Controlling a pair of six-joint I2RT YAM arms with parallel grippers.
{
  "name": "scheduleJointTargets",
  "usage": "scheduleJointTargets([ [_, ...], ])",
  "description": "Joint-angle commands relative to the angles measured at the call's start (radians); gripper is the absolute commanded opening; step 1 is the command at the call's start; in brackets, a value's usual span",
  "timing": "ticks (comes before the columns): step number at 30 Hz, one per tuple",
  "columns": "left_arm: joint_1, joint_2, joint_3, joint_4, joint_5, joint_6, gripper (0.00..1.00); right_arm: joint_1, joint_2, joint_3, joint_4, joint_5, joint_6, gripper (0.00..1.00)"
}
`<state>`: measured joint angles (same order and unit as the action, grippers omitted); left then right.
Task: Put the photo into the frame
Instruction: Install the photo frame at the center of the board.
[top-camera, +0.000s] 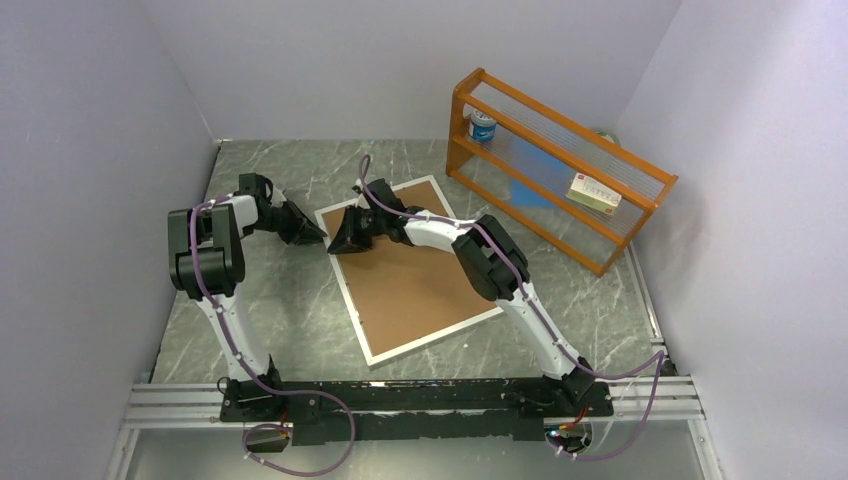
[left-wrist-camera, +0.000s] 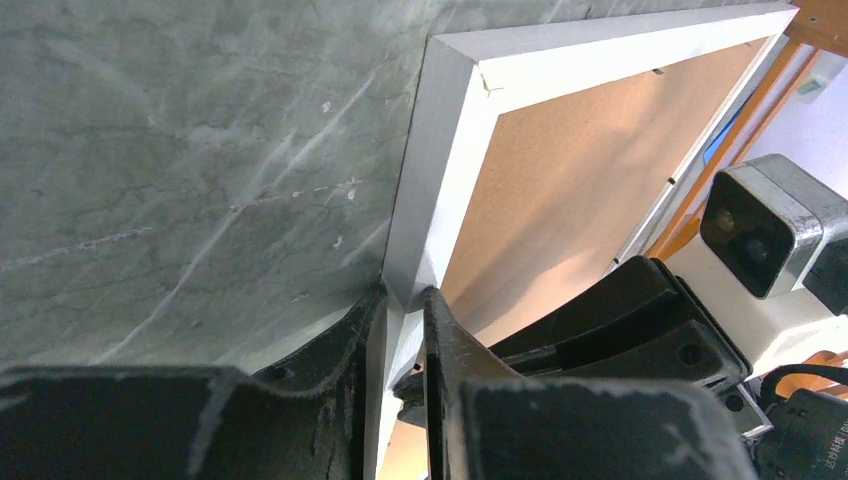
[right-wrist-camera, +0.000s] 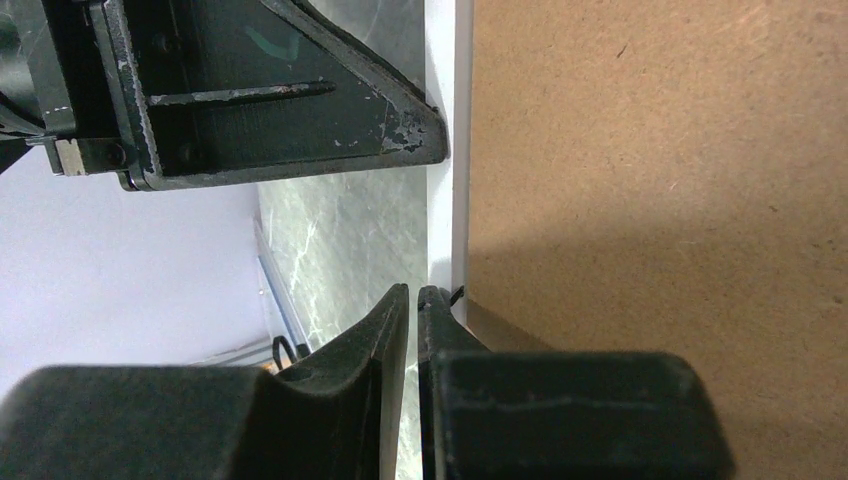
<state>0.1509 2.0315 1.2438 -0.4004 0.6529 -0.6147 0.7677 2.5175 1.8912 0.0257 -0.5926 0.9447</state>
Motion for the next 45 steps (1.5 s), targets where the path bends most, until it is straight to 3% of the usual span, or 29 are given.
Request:
scheduleJointTargets([
  [1,-0.024,0.073,-0.017,-0.081,-0.168,0.007,0.15,-0.023,0.029,-0.012,-0.05,0.074,-0.031,0.14],
  [25,-0.03,0.085,-0.002,-0.127,-0.193,0.019,0.14,-0.041,0.027,-0.089,-0.179,0.129,-0.122,0.16],
  [40,-0.029,0.091,0.001,-0.135,-0.2,0.018,0.13,-0.057,0.018,-0.102,-0.234,0.254,-0.114,0.17],
  [45,-0.029,0.094,0.003,-0.138,-0.202,0.019,0.14,-0.037,0.023,-0.042,-0.343,0.368,-0.16,0.21],
])
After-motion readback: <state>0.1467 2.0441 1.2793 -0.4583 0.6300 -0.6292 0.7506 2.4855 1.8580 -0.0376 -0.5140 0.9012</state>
